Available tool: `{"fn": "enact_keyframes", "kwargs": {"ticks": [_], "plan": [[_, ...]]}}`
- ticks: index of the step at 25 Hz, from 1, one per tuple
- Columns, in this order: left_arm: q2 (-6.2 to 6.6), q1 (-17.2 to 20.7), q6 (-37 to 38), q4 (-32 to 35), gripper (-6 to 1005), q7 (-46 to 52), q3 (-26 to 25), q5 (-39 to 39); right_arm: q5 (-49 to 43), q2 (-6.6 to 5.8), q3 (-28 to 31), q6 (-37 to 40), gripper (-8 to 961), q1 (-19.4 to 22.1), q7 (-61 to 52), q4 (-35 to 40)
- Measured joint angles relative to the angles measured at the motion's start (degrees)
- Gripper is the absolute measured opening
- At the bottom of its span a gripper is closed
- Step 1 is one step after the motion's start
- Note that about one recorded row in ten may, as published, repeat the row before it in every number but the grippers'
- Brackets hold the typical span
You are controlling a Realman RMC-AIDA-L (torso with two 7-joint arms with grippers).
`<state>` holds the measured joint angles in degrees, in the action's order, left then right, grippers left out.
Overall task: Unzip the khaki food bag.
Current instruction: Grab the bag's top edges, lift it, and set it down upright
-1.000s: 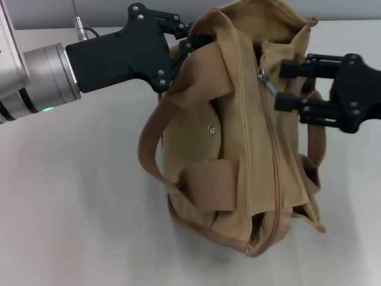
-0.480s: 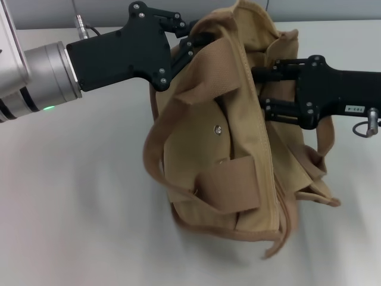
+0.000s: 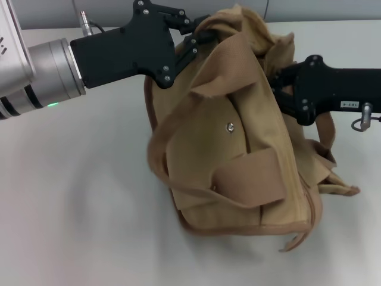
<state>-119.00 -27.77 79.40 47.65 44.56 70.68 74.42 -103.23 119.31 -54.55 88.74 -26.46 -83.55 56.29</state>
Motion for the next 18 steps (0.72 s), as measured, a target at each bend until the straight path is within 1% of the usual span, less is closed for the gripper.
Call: {"fn": "enact_keyframes", "kwargs": {"ticks": [6, 8, 11, 12, 13, 14, 16, 18], "plan": [[0.0, -0.36, -1.19, -0.08, 113, 0.09, 0.0, -0.02, -1.16, 0.14, 0.45, 0.66, 138, 0.34, -1.01, 1.48], [-0.02, -0.41, -1.59, -0.12, 114, -0.01, -0.01, -0.06, -1.04, 0.17, 0.62, 1.26, 82, 0.45, -1.11, 1.54], [-0.07, -0.44, -1.88, -0.18, 116, -0.05, -0.02, -0.11, -0.71, 0.02, 3.78, 6.79, -2, 0.62, -1.41, 1.63], [-0.07, -0.44, -2.01, -0.3, 116, -0.07, -0.02, -0.25, -0.7, -0.01, 4.88, 8.35, -2, 0.64, -1.55, 1.74], [-0.08, -0.47, -2.3, -0.57, 117, -0.11, -0.02, -0.59, -0.78, -0.13, 7.45, 12.3, -2, 0.8, -1.84, 2.23], [-0.08, -0.47, -2.3, -0.57, 118, -0.11, -0.02, -0.59, -0.78, -0.13, 7.45, 12.3, -3, 0.8, -1.84, 2.23], [-0.09, -0.61, -2.8, -0.87, 119, -0.15, -0.02, -0.81, -1.21, -0.17, 9.37, 15.18, -3, 1.29, -1.9, 3.33], [-0.09, -0.89, -3.42, -1.19, 120, -0.22, -0.02, -0.88, -2.61, -0.13, 10.43, 17.53, -2, 2.42, -2.83, 5.79]]}}
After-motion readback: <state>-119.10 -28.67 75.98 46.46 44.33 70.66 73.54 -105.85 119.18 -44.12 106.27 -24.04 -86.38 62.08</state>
